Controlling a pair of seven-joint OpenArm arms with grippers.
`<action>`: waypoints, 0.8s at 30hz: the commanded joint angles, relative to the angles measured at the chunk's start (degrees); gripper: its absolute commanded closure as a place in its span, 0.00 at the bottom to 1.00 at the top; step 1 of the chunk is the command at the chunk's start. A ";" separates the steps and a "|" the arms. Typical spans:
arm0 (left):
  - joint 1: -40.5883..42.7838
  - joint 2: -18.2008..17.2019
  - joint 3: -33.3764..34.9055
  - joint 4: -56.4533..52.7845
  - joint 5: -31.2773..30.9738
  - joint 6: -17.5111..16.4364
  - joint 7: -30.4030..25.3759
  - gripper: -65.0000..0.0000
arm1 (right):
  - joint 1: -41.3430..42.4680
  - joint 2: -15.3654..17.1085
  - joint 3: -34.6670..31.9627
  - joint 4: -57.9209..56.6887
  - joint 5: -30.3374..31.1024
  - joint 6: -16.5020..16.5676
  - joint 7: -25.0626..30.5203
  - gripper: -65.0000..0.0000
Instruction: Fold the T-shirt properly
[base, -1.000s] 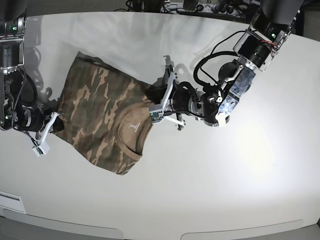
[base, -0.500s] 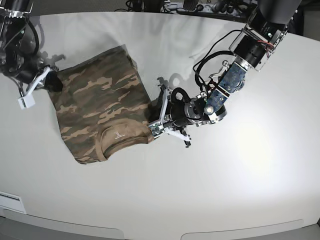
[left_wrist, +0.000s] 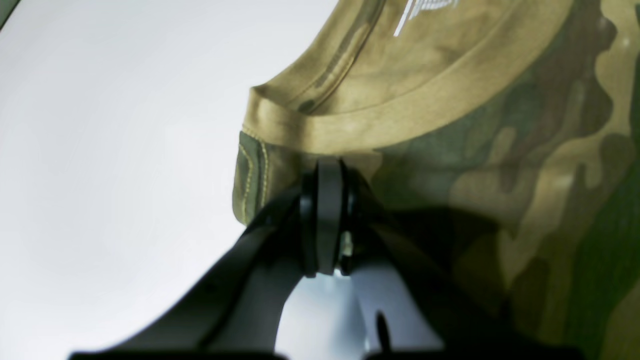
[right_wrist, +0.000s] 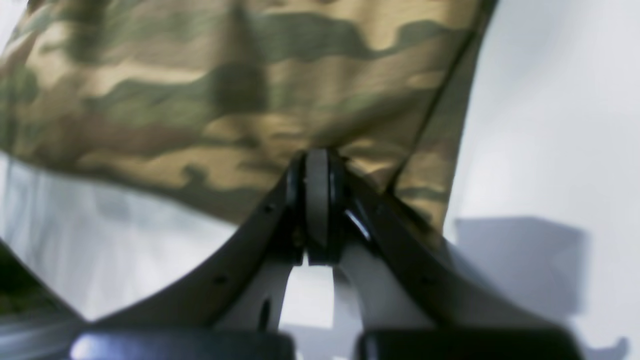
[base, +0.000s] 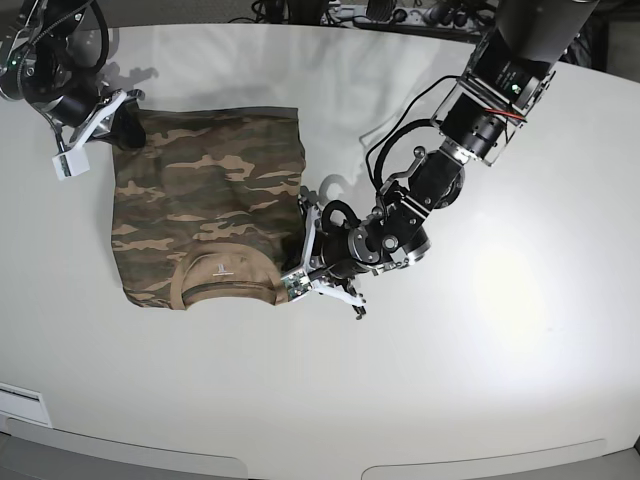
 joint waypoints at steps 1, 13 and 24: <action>-1.42 -0.33 -0.07 0.63 1.22 0.11 4.90 1.00 | 0.35 0.83 0.98 2.25 1.40 0.28 1.86 1.00; -1.18 -0.26 -7.28 17.25 -26.45 -0.87 34.01 1.00 | 5.46 0.83 5.68 6.08 23.41 0.28 1.18 1.00; 4.00 -0.92 -24.33 25.73 -77.79 -12.66 57.24 1.00 | 3.56 2.89 13.35 6.29 30.63 0.28 -12.17 1.00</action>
